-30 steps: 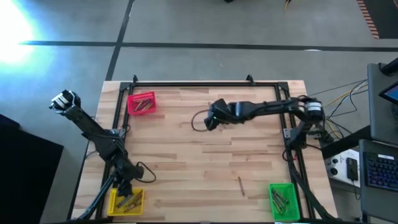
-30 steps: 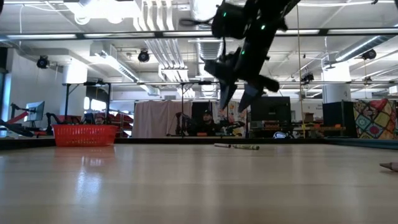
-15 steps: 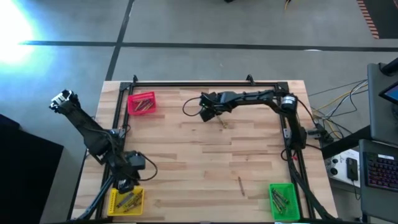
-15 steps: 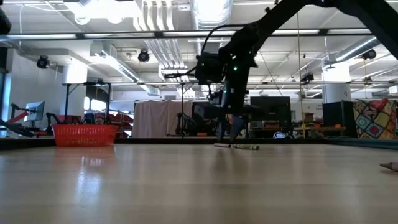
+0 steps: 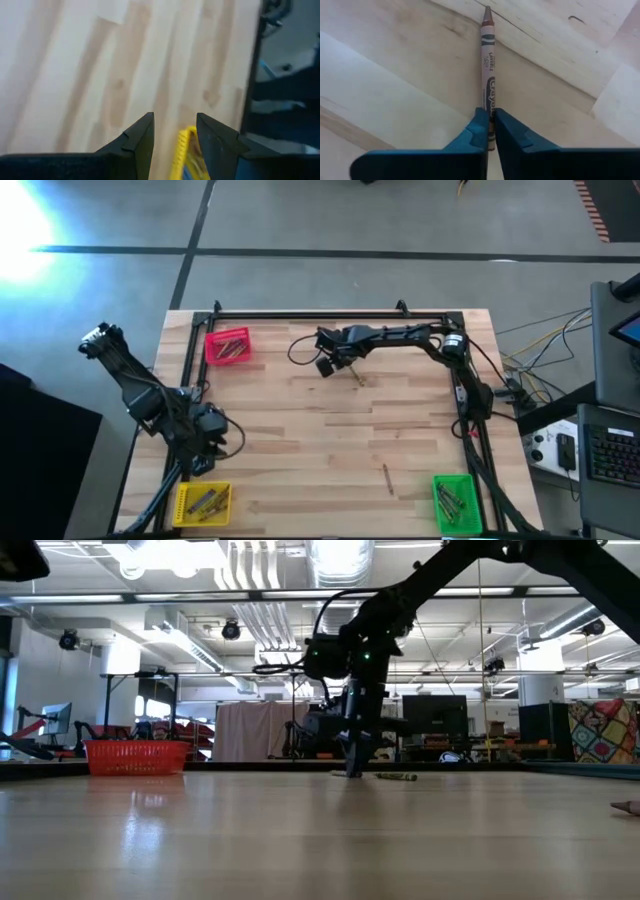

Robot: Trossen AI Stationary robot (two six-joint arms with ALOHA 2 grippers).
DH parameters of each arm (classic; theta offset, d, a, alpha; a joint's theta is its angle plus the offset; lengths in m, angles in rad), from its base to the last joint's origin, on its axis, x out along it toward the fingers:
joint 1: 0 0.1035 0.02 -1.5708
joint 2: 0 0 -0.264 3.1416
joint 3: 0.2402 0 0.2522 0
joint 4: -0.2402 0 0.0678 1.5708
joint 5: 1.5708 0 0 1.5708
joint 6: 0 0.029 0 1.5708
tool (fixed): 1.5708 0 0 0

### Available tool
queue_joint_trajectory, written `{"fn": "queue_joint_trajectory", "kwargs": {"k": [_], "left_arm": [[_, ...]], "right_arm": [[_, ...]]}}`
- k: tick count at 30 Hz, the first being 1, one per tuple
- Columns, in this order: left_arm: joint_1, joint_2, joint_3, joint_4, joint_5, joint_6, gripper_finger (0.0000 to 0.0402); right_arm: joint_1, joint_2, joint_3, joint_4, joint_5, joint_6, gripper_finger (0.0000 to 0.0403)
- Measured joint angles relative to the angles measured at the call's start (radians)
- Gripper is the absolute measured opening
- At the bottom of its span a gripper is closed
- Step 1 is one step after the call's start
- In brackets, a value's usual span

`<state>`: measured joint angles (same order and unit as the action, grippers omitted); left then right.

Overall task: Sort crayons
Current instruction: Put the brown crayon into the red bin

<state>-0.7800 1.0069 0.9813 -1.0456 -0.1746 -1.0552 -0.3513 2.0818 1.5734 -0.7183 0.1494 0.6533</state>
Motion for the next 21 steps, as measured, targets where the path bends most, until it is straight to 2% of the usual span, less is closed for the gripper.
{"fn": "queue_joint_trajectory", "kwargs": {"k": [8,13,17,21], "left_arm": [[0.039,-0.061,-0.001,-0.081,-0.123,0.007,0.0130],[0.113,-0.103,-0.002,-0.080,-0.204,0.049,0.0130],[0.189,-0.138,-0.002,-0.043,-0.258,0.078,0.0130],[0.276,-0.165,-0.002,0.063,-0.345,0.081,0.0130]], "right_arm": [[0.076,-0.131,-0.001,0.033,-0.141,-0.058,0.0010],[0.163,-0.253,-0.004,0.230,-0.230,-0.093,0.0010],[0.224,-0.317,-0.004,0.422,-0.231,-0.129,0.0009],[0.273,-0.337,-0.004,0.560,-0.212,-0.200,0.0009]]}}
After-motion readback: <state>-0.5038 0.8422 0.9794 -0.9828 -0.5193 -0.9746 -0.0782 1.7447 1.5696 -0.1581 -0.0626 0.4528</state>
